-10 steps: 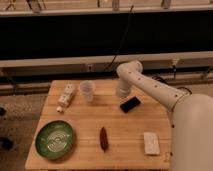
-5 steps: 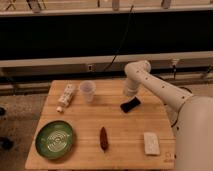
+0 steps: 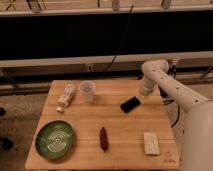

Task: Push the eraser across the table

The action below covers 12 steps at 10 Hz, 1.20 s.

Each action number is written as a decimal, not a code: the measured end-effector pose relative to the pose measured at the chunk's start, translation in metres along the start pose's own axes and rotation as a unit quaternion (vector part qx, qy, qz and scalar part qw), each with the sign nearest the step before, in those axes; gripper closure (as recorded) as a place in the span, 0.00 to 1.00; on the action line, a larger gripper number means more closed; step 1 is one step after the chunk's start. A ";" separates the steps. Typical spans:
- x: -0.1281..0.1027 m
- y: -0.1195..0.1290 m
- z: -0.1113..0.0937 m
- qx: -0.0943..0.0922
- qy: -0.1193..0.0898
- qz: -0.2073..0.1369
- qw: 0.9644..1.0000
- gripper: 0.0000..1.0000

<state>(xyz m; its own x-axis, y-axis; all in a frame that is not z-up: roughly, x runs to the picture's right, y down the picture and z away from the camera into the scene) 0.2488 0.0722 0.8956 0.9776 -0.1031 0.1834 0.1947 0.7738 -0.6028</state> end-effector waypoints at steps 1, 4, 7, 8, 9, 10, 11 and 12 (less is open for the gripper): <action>0.003 0.001 0.001 -0.001 0.002 0.007 1.000 1.00; 0.003 0.001 0.009 -0.006 0.005 0.016 1.000 1.00; 0.007 0.005 0.019 -0.011 0.007 0.022 1.000 1.00; 0.009 0.006 0.021 -0.012 0.008 0.025 1.000 1.00; 0.011 0.007 0.022 -0.012 0.009 0.027 1.000 1.00; 0.012 0.007 0.025 -0.013 0.010 0.028 0.999 1.00; 0.013 0.008 0.027 -0.014 0.009 0.029 0.999 1.00; 0.013 0.009 0.029 -0.016 0.009 0.029 0.999 1.00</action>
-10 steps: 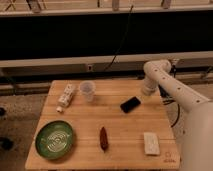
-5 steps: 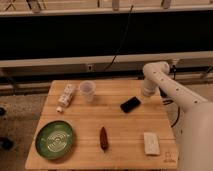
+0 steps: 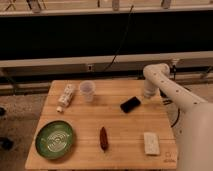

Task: Push the eraser across the table

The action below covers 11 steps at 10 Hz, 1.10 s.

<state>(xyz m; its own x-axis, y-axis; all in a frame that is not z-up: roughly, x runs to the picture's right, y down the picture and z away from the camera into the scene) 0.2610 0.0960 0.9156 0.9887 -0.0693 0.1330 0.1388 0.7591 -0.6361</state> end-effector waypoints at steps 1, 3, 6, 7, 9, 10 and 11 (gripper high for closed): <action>0.000 0.000 0.003 -0.001 -0.001 0.000 1.000 1.00; 0.000 0.000 0.007 -0.003 -0.002 -0.002 1.000 1.00; -0.002 -0.001 0.013 -0.006 -0.004 -0.006 1.000 1.00; -0.003 0.000 0.014 -0.009 -0.005 -0.009 1.000 1.00; -0.009 0.000 0.018 -0.014 -0.009 -0.016 1.000 1.00; -0.014 -0.001 0.019 -0.016 -0.011 -0.022 1.000 1.00; -0.018 -0.002 0.020 -0.017 -0.014 -0.027 0.999 1.00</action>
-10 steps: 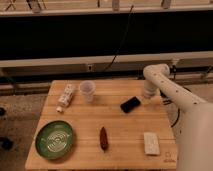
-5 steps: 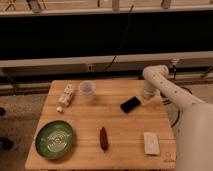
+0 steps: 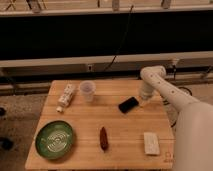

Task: Push the eraser across the table

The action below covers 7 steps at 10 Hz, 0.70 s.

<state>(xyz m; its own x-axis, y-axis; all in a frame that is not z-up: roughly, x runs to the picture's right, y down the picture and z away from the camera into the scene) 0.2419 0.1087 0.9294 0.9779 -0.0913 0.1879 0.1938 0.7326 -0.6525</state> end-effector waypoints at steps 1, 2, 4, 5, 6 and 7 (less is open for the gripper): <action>-0.003 0.000 0.001 -0.001 -0.004 -0.004 1.000 1.00; -0.009 -0.001 0.001 -0.002 -0.008 -0.010 1.000 1.00; -0.025 -0.004 0.003 -0.005 -0.018 -0.025 1.000 1.00; -0.031 -0.005 0.003 -0.005 -0.022 -0.032 0.999 1.00; -0.037 -0.006 0.004 -0.005 -0.026 -0.038 0.999 1.00; -0.045 -0.007 0.004 -0.006 -0.030 -0.046 0.998 1.00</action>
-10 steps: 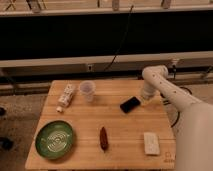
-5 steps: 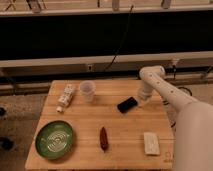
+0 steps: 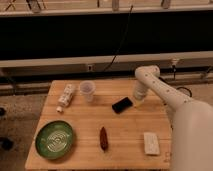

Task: Push the eraser across the table

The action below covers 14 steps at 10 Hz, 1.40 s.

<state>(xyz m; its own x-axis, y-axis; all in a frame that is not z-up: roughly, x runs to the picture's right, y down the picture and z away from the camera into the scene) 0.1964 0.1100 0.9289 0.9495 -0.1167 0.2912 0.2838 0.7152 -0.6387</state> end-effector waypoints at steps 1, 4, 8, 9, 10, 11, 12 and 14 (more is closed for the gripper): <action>-0.007 -0.002 0.001 0.000 -0.004 -0.008 1.000 1.00; -0.027 -0.009 0.003 0.000 -0.014 -0.035 0.999 1.00; -0.050 -0.015 0.003 0.003 -0.028 -0.068 0.997 1.00; -0.053 -0.015 0.003 0.003 -0.030 -0.073 0.997 1.00; -0.058 -0.016 0.003 0.004 -0.033 -0.081 0.996 1.00; -0.061 -0.017 0.003 0.005 -0.035 -0.086 0.996 1.00; -0.066 -0.020 0.005 0.005 -0.038 -0.093 0.995 1.00; -0.074 -0.024 0.009 0.001 -0.043 -0.104 0.994 1.00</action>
<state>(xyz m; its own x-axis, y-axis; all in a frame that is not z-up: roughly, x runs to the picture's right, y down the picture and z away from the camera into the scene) 0.1186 0.1081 0.9292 0.8550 -0.2039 0.4769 0.4731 0.6835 -0.5559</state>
